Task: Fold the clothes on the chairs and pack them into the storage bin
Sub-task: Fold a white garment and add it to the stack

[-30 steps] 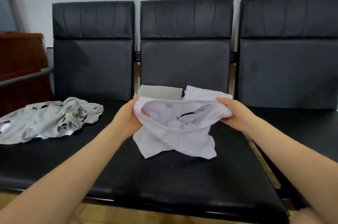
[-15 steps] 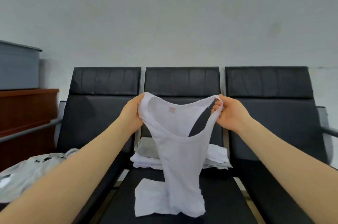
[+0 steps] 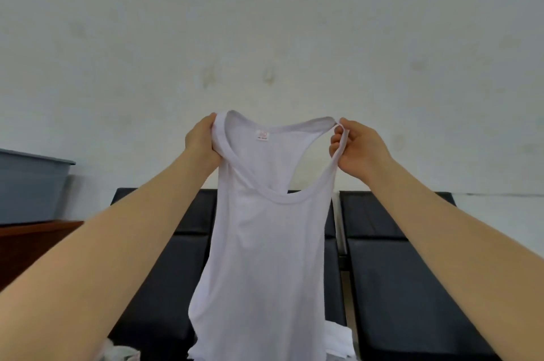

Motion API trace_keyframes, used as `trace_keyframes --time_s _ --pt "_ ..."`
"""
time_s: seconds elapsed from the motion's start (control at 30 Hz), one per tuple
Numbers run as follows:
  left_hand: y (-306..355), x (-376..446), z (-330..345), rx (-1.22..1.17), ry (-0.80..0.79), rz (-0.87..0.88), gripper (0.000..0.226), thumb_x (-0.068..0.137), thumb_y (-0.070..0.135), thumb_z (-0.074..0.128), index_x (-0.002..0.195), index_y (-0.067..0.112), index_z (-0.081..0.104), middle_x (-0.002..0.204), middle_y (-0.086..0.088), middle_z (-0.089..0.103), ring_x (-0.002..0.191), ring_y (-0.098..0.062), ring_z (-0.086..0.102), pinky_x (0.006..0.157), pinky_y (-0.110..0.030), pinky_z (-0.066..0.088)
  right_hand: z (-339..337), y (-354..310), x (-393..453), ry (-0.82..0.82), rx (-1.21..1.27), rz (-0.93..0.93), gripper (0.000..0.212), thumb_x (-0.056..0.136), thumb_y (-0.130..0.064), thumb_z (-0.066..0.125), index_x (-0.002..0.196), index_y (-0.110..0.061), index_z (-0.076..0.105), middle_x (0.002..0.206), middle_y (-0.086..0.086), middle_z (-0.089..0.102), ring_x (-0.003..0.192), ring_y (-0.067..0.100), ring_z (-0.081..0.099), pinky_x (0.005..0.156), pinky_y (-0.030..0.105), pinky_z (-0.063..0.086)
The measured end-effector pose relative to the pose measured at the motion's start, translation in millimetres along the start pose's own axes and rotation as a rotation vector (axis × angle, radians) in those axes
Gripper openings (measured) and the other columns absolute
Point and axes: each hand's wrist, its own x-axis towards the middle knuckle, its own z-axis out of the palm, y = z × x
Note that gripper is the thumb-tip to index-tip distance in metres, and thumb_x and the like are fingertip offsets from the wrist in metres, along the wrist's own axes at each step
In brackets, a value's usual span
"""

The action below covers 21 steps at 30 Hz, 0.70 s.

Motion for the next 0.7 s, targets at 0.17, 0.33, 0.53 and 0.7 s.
trace_keyframes --time_s 0.17,0.33,0.53,0.7 --pt "-9 -21 -5 0.124 -0.063 -0.071 0.028 0.095 0.026 0.055 0.113 0.007 0.062 0.103 -0.006 0.066 0.089 -0.018 0.062 0.080 -0.030 0.052 -12 1 -11 -0.009 -0.230 0.074 0.015 0.090 -0.006 0.056 0.075 -0.009 0.055 0.063 0.000 0.046 0.053 0.010 0.046 0.051 0.021 0.041" --pt "-49 -53 -35 0.330 -0.198 -0.341 0.011 0.091 0.021 0.063 0.095 0.011 0.062 0.078 -0.002 0.064 0.065 -0.013 0.065 0.063 -0.026 0.053 -63 35 -17 0.324 -0.909 0.196 0.006 0.084 -0.006 0.065 0.089 -0.005 0.062 0.067 0.002 0.052 0.051 0.011 0.043 0.051 0.023 0.040" --pt "-95 -70 -72 0.372 -0.060 -0.529 0.013 0.090 0.019 0.063 0.093 0.007 0.062 0.075 -0.006 0.065 0.067 -0.018 0.065 0.060 -0.032 0.052 -121 77 -42 0.353 -0.957 0.544 0.012 0.087 -0.023 0.067 0.091 -0.013 0.063 0.061 0.001 0.046 0.043 0.010 0.040 0.039 0.023 0.039" --pt "-134 -80 -89 0.249 -0.096 -0.547 0.014 0.102 0.014 0.042 0.097 0.013 0.056 0.090 0.001 0.056 0.073 0.002 0.062 0.066 -0.014 0.047 -158 117 -48 0.312 -0.295 0.569 0.034 0.096 -0.031 0.054 0.068 -0.012 0.059 0.047 -0.006 0.031 0.035 0.007 0.026 0.030 0.019 0.027"
